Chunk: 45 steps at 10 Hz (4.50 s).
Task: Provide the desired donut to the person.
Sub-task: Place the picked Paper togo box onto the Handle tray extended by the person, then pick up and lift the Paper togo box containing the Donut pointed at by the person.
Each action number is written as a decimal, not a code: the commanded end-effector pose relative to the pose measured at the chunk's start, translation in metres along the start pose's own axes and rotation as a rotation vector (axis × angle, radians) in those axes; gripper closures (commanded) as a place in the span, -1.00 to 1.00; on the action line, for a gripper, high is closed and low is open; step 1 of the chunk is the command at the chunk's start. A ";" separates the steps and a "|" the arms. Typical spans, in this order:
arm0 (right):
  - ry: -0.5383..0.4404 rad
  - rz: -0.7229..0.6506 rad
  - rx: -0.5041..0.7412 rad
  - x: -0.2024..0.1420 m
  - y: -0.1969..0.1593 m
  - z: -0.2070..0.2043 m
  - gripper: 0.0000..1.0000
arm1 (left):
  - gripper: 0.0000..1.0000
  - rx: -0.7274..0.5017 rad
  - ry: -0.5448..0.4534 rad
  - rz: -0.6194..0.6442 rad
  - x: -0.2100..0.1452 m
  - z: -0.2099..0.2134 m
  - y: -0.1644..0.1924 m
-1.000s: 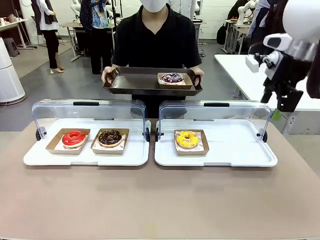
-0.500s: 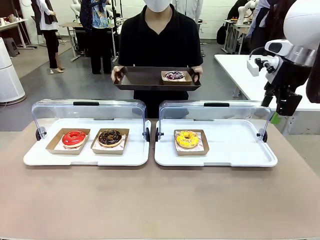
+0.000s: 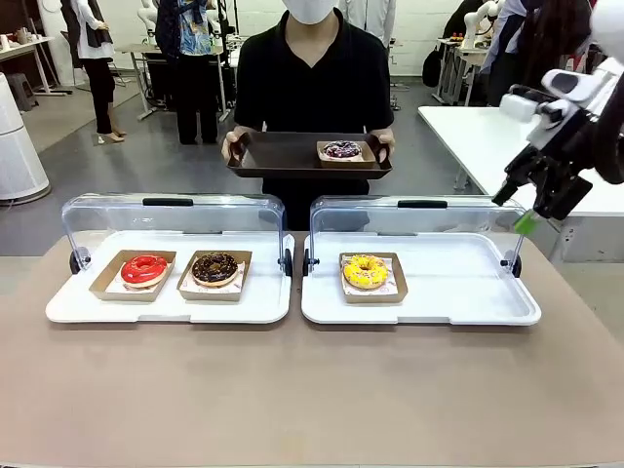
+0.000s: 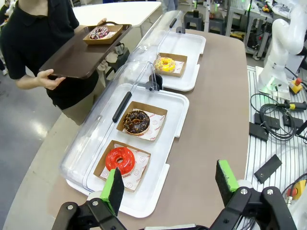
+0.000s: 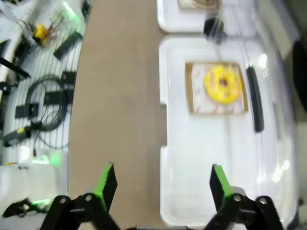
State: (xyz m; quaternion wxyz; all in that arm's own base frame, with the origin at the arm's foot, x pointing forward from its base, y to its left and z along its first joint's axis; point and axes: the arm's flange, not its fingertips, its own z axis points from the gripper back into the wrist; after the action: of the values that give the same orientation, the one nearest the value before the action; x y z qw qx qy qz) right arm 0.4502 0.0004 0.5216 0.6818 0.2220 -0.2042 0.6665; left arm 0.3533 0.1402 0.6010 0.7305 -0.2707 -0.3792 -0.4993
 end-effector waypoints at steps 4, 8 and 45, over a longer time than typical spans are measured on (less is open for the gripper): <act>-0.493 -0.010 0.066 -0.084 -0.037 0.040 -1.00 | -1.00 -0.008 -0.008 -0.003 0.000 0.002 -0.001; -0.639 -0.060 -0.017 -0.134 -0.032 0.081 -1.00 | -1.00 -0.008 -0.008 -0.003 0.000 0.002 -0.001; -0.626 -0.063 -0.042 -0.143 -0.024 0.087 -1.00 | -1.00 -0.128 0.721 -0.387 0.109 -0.192 -0.015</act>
State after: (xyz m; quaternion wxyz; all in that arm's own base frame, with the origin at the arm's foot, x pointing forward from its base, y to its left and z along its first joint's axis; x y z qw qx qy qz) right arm 0.4732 -0.1655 0.5095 0.6128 0.4047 -0.4101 0.5408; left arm 0.4028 -0.0692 0.5903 0.6827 -0.0627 -0.1213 -0.7178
